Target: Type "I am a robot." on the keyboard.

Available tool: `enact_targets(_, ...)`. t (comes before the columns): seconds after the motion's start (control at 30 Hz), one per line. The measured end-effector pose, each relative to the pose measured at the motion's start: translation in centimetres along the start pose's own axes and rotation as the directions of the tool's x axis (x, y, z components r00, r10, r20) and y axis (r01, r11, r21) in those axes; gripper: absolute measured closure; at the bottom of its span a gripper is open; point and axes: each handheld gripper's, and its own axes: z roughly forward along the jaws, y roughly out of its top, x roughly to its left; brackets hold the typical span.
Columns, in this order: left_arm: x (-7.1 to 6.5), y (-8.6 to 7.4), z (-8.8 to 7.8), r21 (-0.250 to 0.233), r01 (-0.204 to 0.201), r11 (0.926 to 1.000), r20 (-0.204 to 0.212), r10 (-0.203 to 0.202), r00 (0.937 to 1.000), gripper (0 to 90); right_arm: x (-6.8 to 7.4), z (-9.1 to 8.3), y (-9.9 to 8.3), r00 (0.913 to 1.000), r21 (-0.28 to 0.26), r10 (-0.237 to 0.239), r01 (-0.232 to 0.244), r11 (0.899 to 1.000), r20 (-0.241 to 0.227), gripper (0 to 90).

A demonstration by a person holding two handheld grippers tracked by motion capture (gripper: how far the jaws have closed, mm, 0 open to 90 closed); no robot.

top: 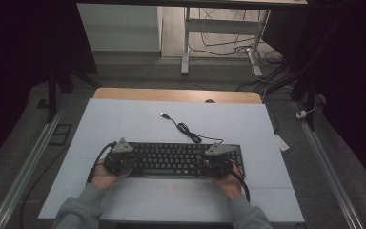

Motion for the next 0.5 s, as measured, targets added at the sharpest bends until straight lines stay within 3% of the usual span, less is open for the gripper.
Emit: enact_targets(0.5, 1.6, -0.5, -0.4, -0.014, 0.065, 0.9978, -0.04, -0.065, 0.9971, 76.2, 0.0, 0.0, 0.0, 1.0, 0.0, 0.0, 0.0, 1.0, -0.001, 53.0)
